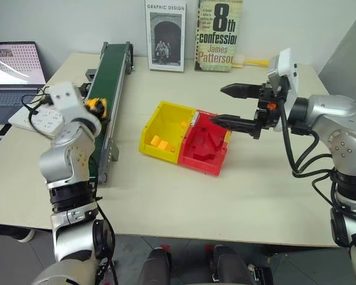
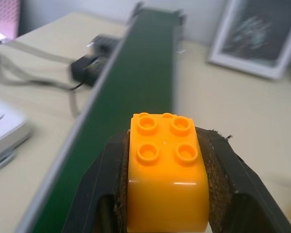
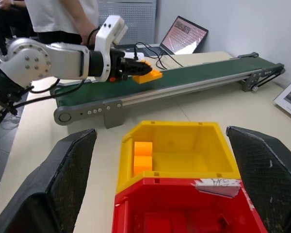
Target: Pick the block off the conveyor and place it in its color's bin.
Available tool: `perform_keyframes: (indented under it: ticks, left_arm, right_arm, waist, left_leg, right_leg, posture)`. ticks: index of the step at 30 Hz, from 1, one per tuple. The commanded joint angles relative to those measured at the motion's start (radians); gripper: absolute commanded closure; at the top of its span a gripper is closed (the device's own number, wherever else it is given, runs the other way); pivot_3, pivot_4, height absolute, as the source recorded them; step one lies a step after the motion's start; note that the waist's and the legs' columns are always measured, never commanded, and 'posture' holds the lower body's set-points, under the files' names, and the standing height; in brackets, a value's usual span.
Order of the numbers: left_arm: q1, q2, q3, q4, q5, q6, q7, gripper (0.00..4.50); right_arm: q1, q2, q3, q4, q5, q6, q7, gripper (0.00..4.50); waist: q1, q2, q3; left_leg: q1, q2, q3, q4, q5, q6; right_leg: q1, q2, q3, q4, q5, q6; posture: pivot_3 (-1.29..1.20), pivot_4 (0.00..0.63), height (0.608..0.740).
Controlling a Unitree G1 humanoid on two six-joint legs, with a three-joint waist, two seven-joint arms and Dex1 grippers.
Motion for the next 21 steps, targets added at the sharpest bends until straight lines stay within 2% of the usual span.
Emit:
perform_keyframes:
  ticks: [1,5,11,13,14,21]
  left_arm:
    - [-0.051,0.079,-0.170,-0.081,-0.033,0.036,-0.226,2.96]
    - [-0.083,0.138,-0.336,-0.054,-0.041,0.063,-0.439,2.96]
    - [-0.082,0.146,-0.453,0.061,0.029,-0.006,-0.545,2.96]
    - [-0.086,0.141,-0.461,0.096,0.047,-0.036,-0.560,2.26]
    - [-0.091,0.141,-0.466,0.114,0.056,-0.048,-0.569,2.19]
    - [-0.141,0.154,-0.448,0.155,0.070,-0.071,-0.632,0.88]
  right_arm:
    - [0.038,-0.116,0.008,-0.093,-0.066,-0.011,0.011,0.00]
    - [0.098,-0.188,0.005,-0.190,-0.044,0.014,0.025,0.00]
    - [0.141,-0.179,-0.010,-0.289,-0.013,0.076,-0.035,0.00]
    - [0.148,-0.173,-0.023,-0.311,0.005,0.100,-0.059,0.00]
    - [0.154,-0.173,-0.031,-0.321,0.011,0.109,-0.068,0.00]
    - [0.187,-0.192,-0.074,-0.328,0.027,0.130,-0.104,0.00]
  waist:
    - [0.001,0.000,0.000]
    - [-0.004,0.000,0.000]
    - [-0.018,0.000,0.000]
    - [-0.018,0.000,0.000]
    - [-0.017,0.000,0.000]
    - [-0.010,0.000,0.000]
  left_leg:
    - [0.000,0.000,0.001,-0.001,0.001,-0.001]
    - [0.001,-0.002,0.002,-0.002,0.001,-0.002]
    - [0.002,0.001,0.002,-0.003,-0.001,0.001]
    - [0.002,0.001,0.001,-0.002,-0.001,0.001]
    - [0.002,0.001,0.001,-0.002,-0.001,0.001]
    - [0.001,0.000,0.001,-0.002,-0.001,0.001]
  right_leg:
    - [0.000,0.000,0.001,-0.001,0.000,0.000]
    - [0.000,0.001,0.001,-0.003,0.000,0.000]
    - [0.000,0.004,0.002,-0.001,0.000,0.000]
    - [0.000,0.004,0.002,0.000,0.000,0.000]
    - [0.000,0.004,0.002,0.001,0.000,0.000]
    - [0.000,0.004,0.002,-0.001,0.000,0.000]
  posture:
    - [0.00,0.150,0.740]
    - [0.00,0.150,0.740]
    - [0.00,0.150,0.740]
    - [0.00,0.150,0.740]
    - [0.00,0.150,0.740]
    - [0.00,0.150,0.740]
